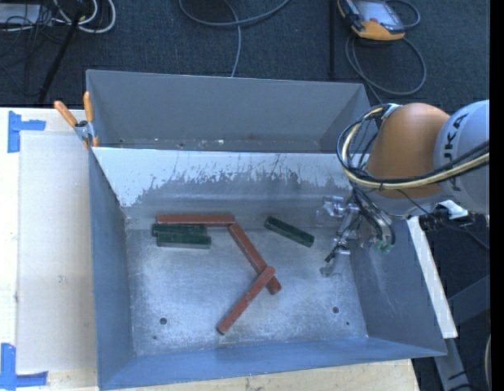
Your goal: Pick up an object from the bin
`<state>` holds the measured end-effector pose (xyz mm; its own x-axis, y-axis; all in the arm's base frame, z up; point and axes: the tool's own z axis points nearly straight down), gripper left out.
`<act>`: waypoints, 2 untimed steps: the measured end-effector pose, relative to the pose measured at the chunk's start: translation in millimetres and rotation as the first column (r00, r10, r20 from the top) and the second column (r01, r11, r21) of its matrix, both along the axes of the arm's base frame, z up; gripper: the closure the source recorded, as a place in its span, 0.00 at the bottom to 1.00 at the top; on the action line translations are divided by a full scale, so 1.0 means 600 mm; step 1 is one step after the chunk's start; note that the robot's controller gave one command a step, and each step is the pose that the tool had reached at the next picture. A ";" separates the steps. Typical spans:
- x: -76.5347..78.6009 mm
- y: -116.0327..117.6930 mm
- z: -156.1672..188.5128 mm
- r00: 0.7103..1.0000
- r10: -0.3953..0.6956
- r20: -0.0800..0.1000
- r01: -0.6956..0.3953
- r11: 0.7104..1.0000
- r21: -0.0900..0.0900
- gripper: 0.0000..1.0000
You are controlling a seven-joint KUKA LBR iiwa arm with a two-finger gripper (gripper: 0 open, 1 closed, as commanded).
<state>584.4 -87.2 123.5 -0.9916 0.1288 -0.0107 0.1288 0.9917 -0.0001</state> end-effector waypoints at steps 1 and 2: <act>0.038 0.023 -0.016 1.000 0.022 -0.014 -0.022 1.000 0.002 0.00; 0.050 0.031 -0.008 0.999 0.037 -0.009 -0.037 0.999 0.002 0.00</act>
Offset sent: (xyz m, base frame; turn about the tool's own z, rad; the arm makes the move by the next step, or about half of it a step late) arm 0.0312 0.0230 -0.0153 0.0189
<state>614.1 -68.4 118.9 -0.9958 0.0918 -0.0014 0.0918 0.9958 0.0009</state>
